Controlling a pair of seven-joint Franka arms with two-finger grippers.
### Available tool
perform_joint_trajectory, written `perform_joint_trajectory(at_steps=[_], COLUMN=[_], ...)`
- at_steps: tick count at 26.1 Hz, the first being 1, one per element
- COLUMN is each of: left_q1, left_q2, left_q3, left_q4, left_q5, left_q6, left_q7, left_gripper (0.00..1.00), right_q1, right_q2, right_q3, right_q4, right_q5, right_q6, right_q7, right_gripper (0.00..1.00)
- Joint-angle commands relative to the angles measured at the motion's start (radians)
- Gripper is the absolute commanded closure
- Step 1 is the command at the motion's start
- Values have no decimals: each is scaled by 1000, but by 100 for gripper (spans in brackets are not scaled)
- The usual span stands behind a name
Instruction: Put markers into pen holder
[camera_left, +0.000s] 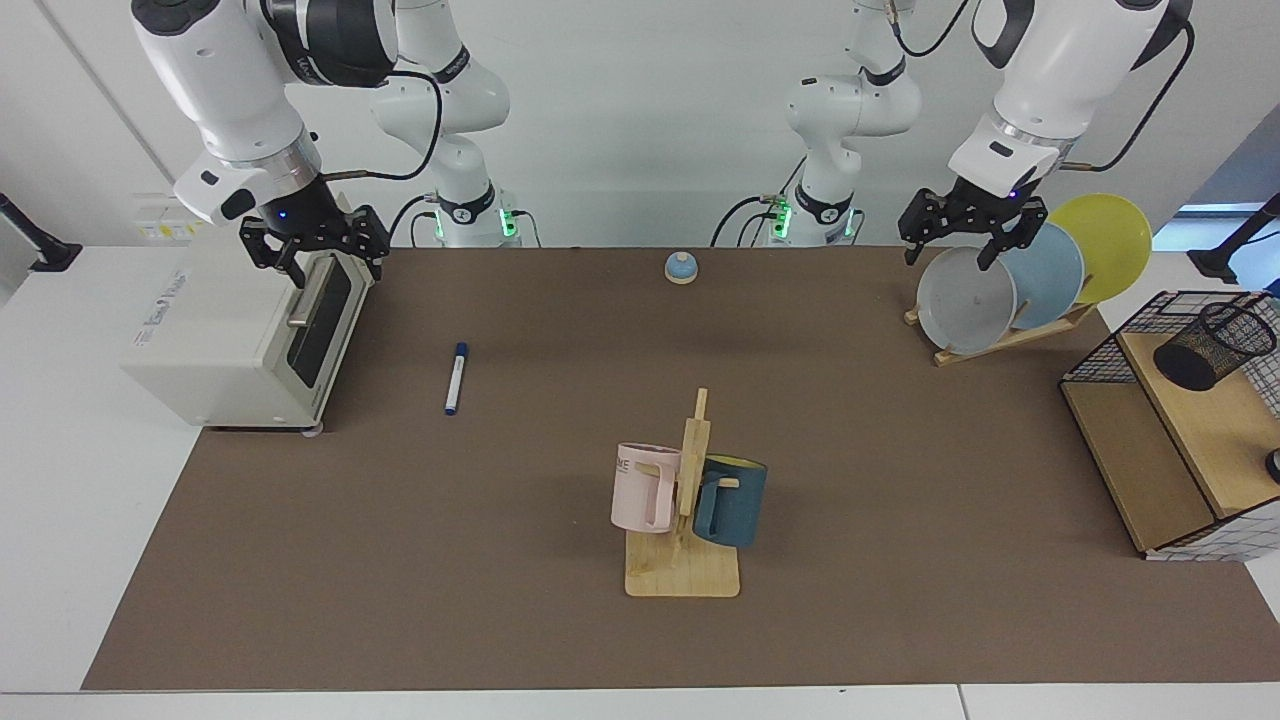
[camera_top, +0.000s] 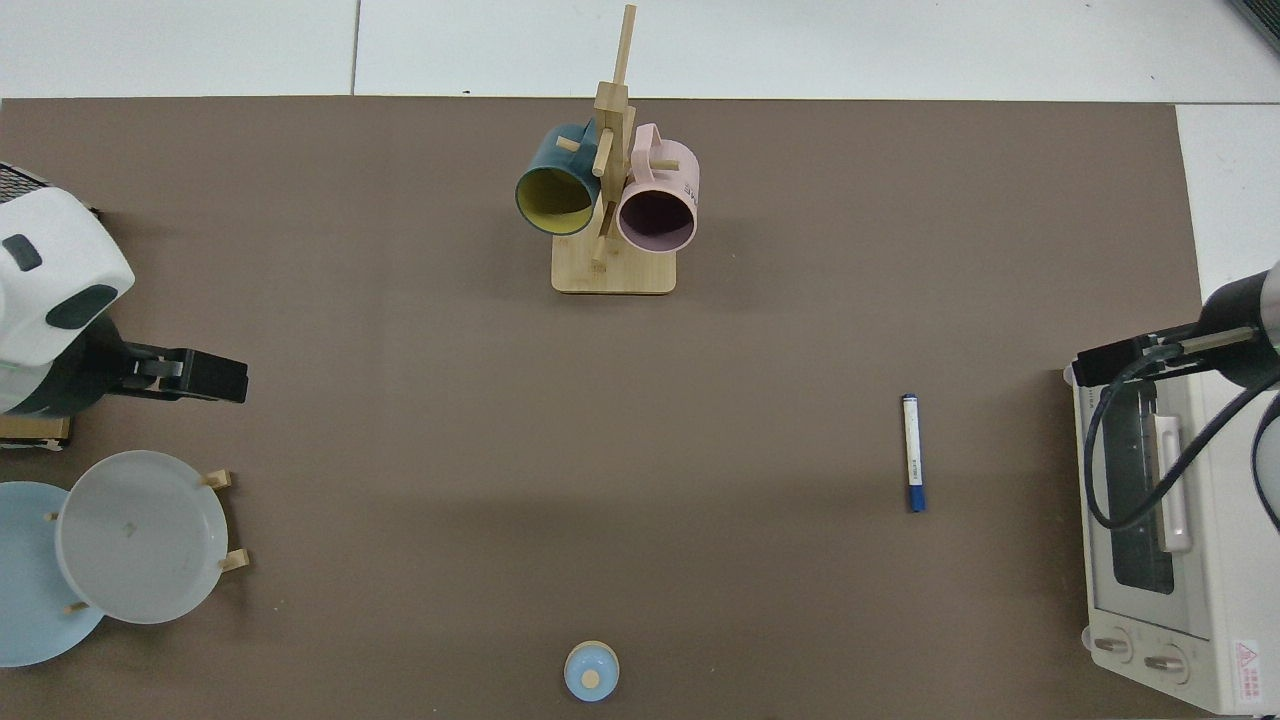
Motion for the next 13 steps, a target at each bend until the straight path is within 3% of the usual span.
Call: perform_joint_trajectory(at_steps=[1,13], left_q1=[1,1], left_q2=[-10,-10], left_q3=[-1,-1], left_q4=[-15,-15], left_q5=[9,9], left_q6=[5,8], left_q7=[12,12], left_gripper=[0,0], right_q1=[-18,-21], right_q2=[-15,-15], right_q3=[10,10], right_q4=[-10,-7], right_q5=[5,5], right_q6=[-17,-48], right_q7=[7,4], right_gripper=[0,0])
